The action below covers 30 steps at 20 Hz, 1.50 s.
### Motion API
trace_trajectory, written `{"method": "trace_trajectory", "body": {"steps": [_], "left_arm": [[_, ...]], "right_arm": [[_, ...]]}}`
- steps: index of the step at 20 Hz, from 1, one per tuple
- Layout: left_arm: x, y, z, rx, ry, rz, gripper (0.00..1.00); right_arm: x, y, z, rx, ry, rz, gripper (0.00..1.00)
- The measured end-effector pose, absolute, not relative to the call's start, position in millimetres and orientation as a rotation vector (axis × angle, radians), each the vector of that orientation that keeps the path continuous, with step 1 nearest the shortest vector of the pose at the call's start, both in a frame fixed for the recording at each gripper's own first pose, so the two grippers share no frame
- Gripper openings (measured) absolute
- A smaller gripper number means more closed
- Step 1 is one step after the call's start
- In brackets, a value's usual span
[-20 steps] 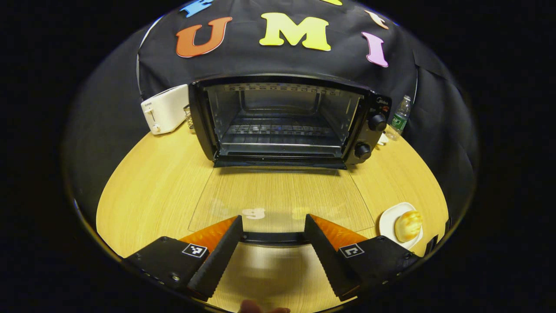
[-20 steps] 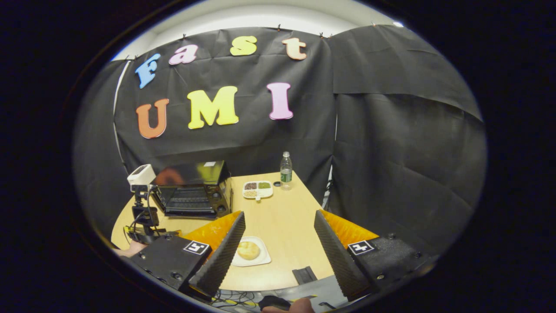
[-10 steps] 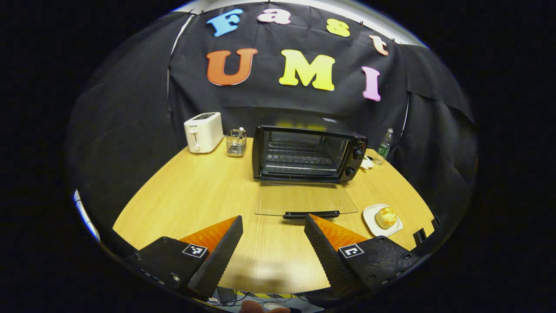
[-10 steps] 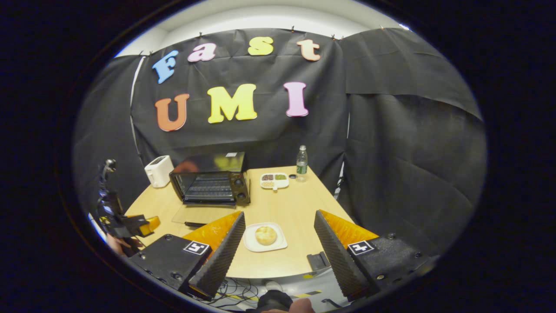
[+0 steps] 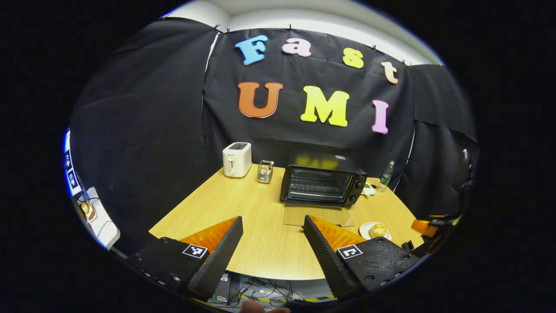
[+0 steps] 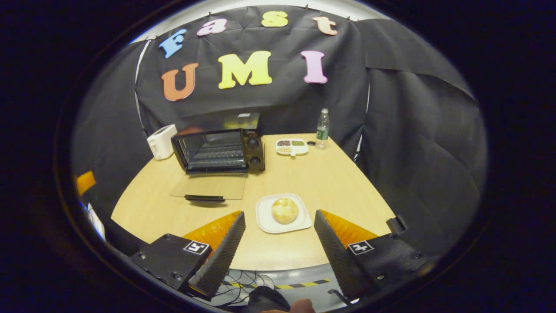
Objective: Open the electric oven with the left hand, put the food in, and close the electric oven.
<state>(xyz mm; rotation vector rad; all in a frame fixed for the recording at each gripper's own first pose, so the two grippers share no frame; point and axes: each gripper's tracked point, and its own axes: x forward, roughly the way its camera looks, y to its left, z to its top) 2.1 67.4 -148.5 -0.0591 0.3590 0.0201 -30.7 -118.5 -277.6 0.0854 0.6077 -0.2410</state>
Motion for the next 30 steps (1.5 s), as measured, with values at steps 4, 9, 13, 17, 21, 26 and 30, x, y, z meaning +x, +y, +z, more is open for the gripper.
{"method": "trace_trajectory", "body": {"steps": [4, 9, 13, 17, 21, 26, 30], "left_arm": [[13, 68, -107, -0.033, 0.319, 0.054, 0.93], [37, 51, -85, -0.054, 0.314, 0.095, 0.93], [51, 36, -89, -0.065, 0.331, 0.130, 0.93], [58, 21, -95, -0.058, 0.361, 0.128, 0.93], [65, 16, -99, -0.054, 0.386, 0.114, 0.93], [74, 15, -102, -0.068, 0.396, 0.084, 0.93], [82, 16, -99, -0.077, 0.383, 0.060, 0.93]], "right_arm": [[6, -124, -330, 0.097, 0.656, -0.230, 1.00], [40, -147, -396, 0.105, 0.737, -0.253, 1.00], [62, -168, -435, 0.111, 0.788, -0.266, 1.00], [68, -166, -452, 0.120, 0.825, -0.234, 1.00], [73, -165, -451, 0.124, 0.832, -0.222, 0.87], [72, -165, -442, 0.137, 0.835, -0.231, 0.65], [63, -154, -409, 0.175, 0.793, -0.228, 0.58]]}}
